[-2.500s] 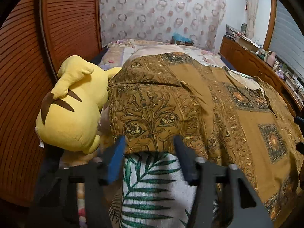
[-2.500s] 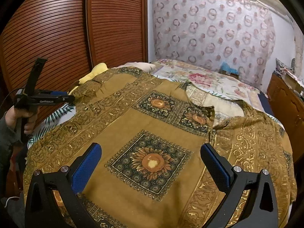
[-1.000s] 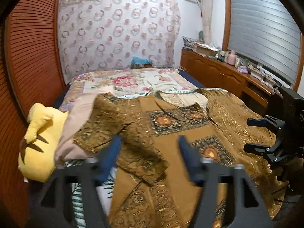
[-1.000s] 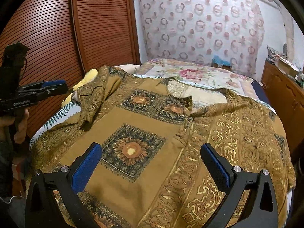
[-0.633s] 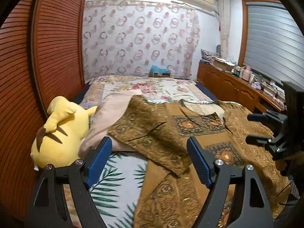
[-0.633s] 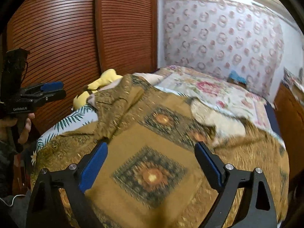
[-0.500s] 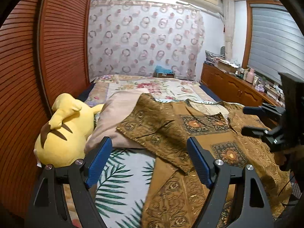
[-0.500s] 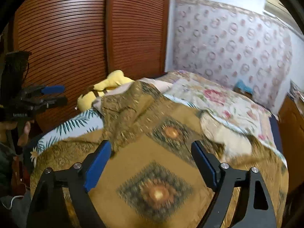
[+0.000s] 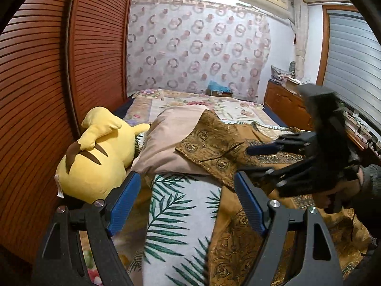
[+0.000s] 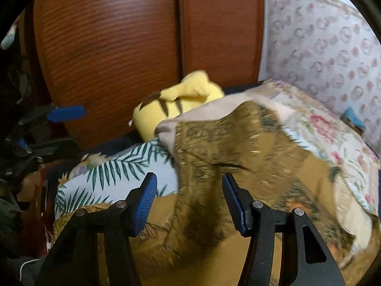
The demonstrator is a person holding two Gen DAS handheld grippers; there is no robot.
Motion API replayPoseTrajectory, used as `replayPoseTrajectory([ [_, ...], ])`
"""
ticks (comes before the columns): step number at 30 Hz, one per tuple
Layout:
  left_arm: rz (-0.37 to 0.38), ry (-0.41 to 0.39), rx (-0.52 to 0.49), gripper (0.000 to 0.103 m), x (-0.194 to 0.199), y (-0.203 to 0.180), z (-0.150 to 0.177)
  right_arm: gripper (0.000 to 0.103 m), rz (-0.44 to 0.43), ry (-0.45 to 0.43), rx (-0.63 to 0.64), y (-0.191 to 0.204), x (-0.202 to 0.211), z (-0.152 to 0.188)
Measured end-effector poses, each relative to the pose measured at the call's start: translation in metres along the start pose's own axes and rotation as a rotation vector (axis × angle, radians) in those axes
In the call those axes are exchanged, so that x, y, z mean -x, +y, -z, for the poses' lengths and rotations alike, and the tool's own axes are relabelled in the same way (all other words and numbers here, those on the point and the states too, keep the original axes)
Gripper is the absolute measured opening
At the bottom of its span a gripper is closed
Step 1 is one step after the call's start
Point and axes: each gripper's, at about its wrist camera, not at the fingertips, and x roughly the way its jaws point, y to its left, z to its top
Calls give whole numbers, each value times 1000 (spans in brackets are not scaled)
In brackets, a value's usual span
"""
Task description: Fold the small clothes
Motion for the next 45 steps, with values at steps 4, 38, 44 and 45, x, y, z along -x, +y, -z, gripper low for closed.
replayPoseTrajectory([
  [4,-5,7,1,81,-1,4,2,58,21,83,37,4,-40,-4],
  [38,52,48,-53,81,-22,-29,1,7,300,-6,-270,-79,25,55],
  [44,70,61,-76,81,-32,-38,-3,21,323,9,-299,-64,50,59],
  [45,74,63,-77,81,-34,-39,-5,27,333,12,-297,-61,57,57],
])
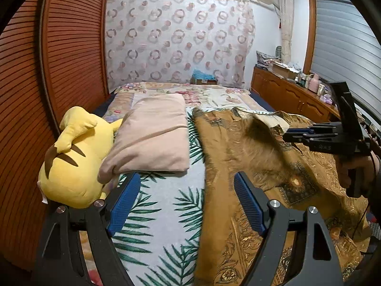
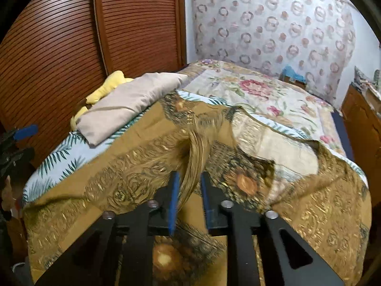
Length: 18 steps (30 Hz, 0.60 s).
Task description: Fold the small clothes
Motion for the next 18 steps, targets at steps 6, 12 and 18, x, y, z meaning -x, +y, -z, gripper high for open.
replayPoseTrajectory([
  [6,17,11,-19,81,-11,-10,-6,51,46,-1,-1,-13,19,7],
  [12,37,19,-62,81,-28,-22,-21,51,95,13,-7,-33,35,25],
  [18,83,47,-110,65,-52,-35,-40,51,135,79,-20,-64,41,51],
])
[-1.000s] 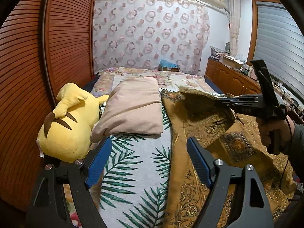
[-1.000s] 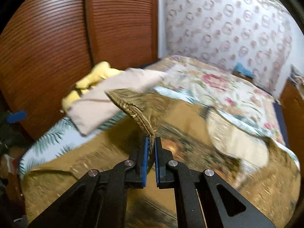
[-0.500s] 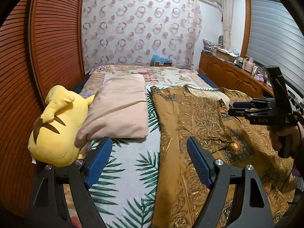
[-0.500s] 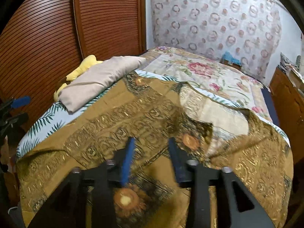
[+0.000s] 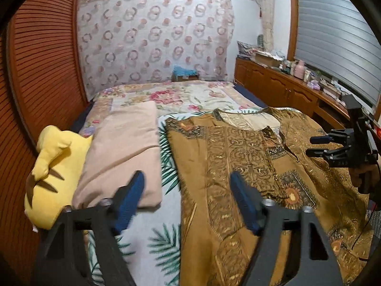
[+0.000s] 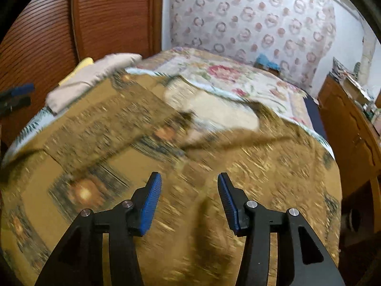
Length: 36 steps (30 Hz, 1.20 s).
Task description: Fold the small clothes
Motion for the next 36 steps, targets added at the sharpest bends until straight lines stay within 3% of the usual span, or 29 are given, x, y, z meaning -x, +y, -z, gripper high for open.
replayPoseTrajectory([
  [3,20,31,-9,53,-17,-3,-9,51,16,33,-11,-14,-3,10],
  [6,27,51,-27,52,-33,-6,-18,51,25,66,-24,-20,-10,17],
  [11,22,100,-42,49,-70,-2,-34,55,-25,17,-73,-26,-5,26],
  [20,-15,182,-42,43,-138,14,-67,63,-41,17,-70,-31,-8,28],
  [30,-61,253,-54,42,-179,20,-78,66,-46,18,-67,-31,-9,24],
  [33,-52,268,-60,16,-183,18,-78,67,-50,18,-63,-30,-9,23],
  [36,-40,248,-57,6,-177,18,-82,67,-51,18,-63,-30,-9,23],
])
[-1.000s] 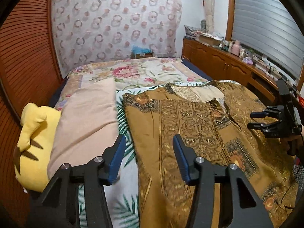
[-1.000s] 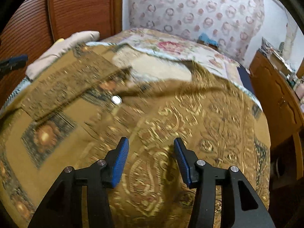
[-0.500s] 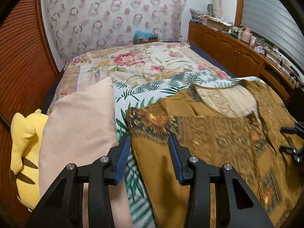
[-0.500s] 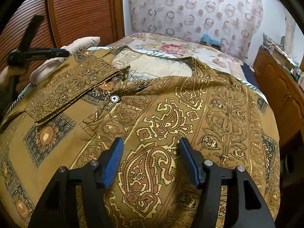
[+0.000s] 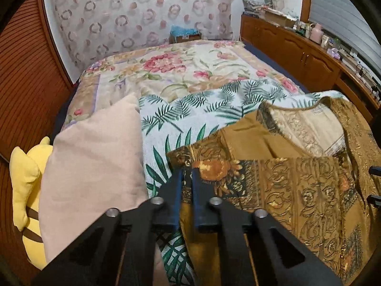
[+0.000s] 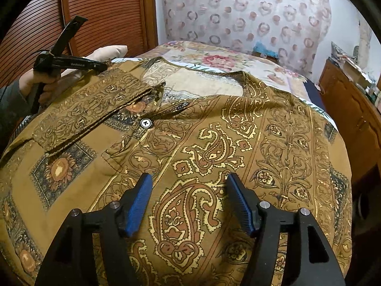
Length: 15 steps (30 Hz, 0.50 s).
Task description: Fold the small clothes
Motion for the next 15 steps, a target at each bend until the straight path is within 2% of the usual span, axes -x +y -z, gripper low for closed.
replayPoseTrajectory([
  [3,-30,-50,-2,4,13,5,-5,67,0,0,0,0,0,0],
  [7,-21,-54,21,4,14,19,-8,68,-1,0,3,0,0,0],
  [15,-52,-89,-11,5,21,9,-1,69,-1,0,4,1,0,0],
])
